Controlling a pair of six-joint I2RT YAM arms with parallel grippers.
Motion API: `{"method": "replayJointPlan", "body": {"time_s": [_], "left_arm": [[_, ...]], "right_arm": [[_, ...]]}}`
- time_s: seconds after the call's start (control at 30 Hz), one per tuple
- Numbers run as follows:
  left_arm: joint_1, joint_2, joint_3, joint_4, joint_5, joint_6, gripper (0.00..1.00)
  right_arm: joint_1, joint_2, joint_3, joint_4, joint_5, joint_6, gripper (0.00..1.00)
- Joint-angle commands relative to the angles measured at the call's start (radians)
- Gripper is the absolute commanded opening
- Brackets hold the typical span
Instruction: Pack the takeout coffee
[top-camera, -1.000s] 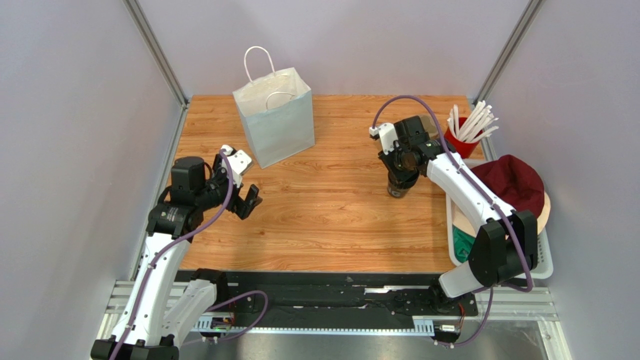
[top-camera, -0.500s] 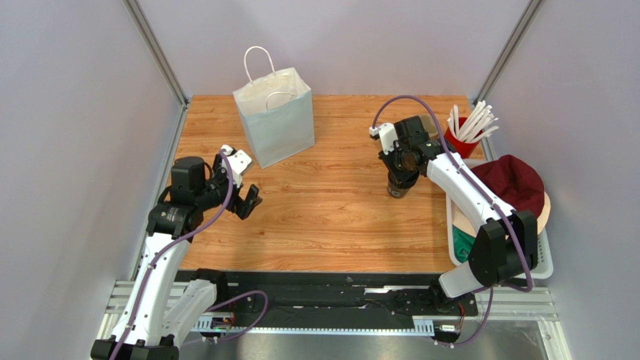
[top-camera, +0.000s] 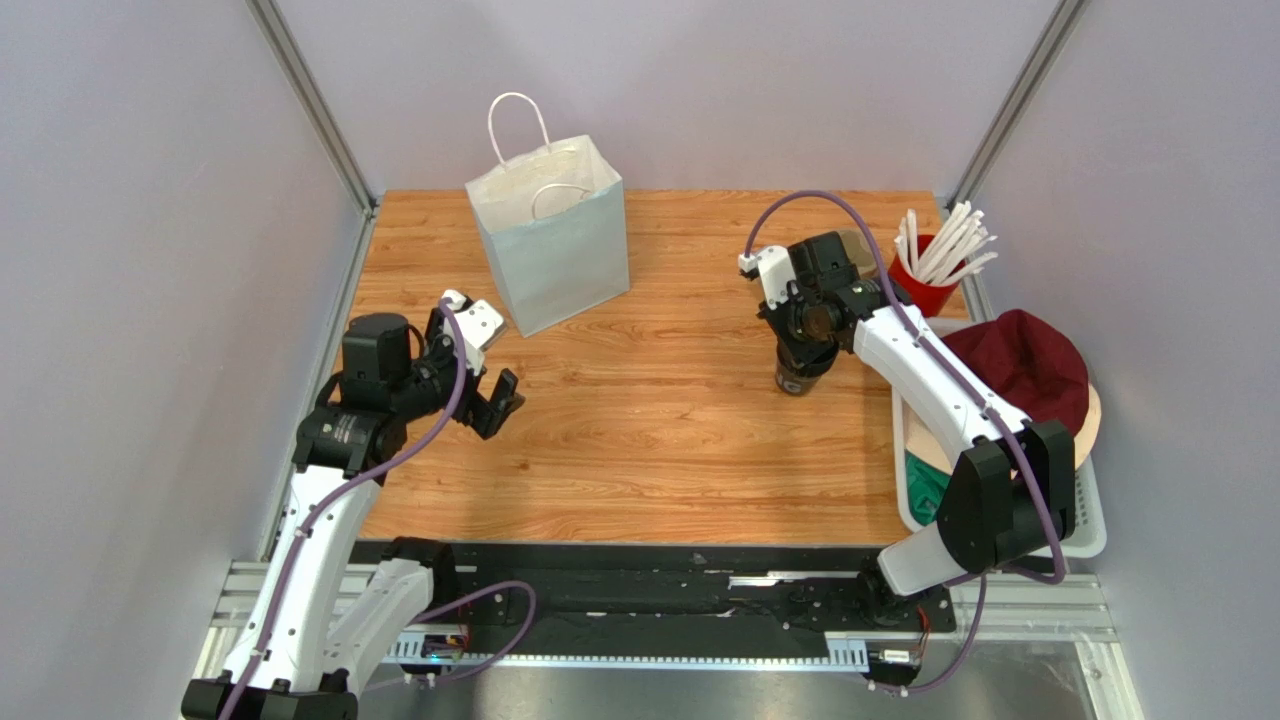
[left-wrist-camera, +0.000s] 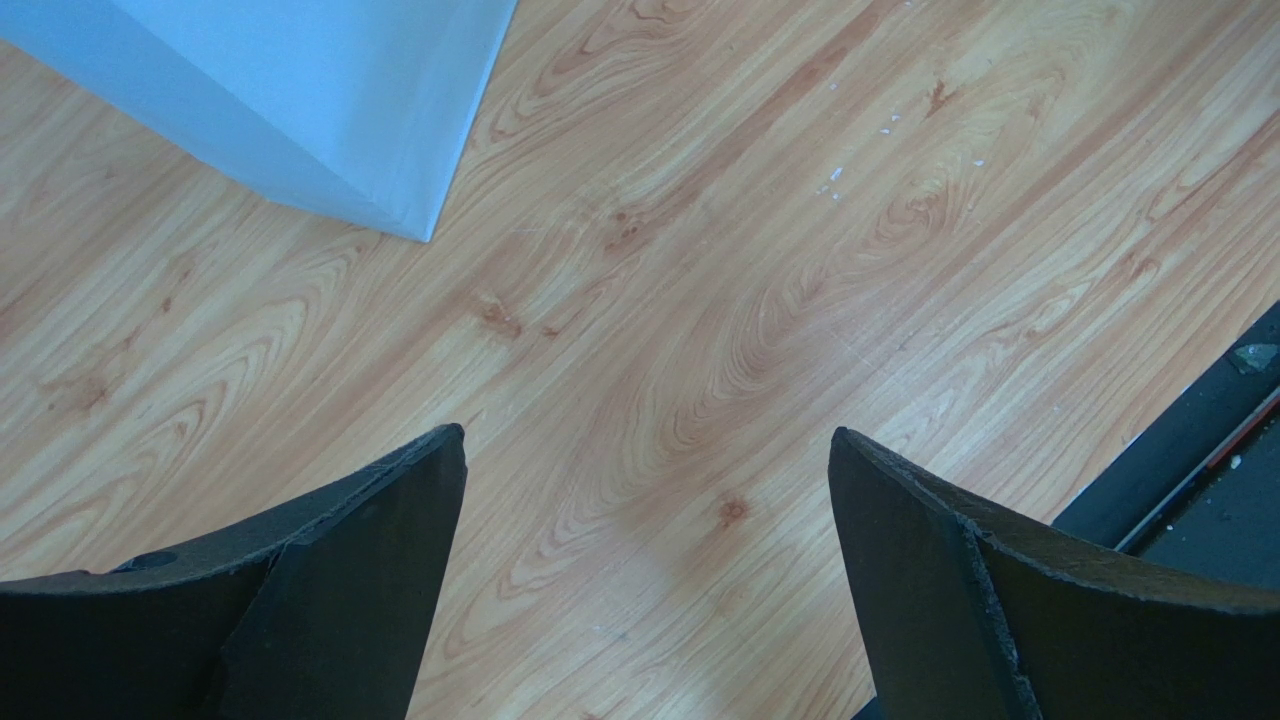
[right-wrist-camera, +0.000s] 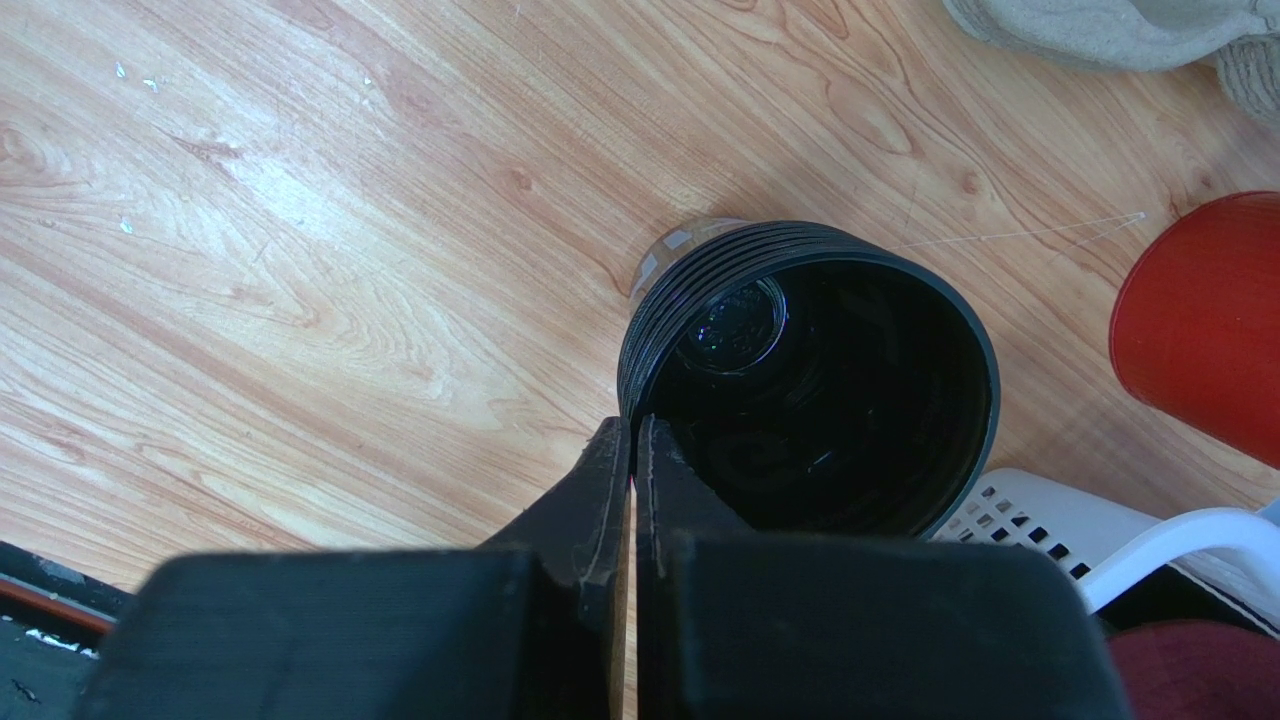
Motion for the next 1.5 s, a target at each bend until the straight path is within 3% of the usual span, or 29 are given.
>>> {"method": "replayJointPlan", "body": {"time_s": [0.0,0.83,1.47], "left_arm": [[0.001,-0.001,0.001,0.023,0.024,0.008,0.99],[0.001,-0.001,0.001,0.023,0.024,0.008,0.99],[0.001,-0.001,0.002,0.026,0.022,0.006,0.99]], "right_arm": [[-0.004,-0.016,0.013,0.009,0.010,0.011,0.00],[-0.002,-0.091,0.006,0.044,0.048,0.009,0.00],[0.065,-0.116,0.139,-0.026,0.180,-0.002,0.00]]}}
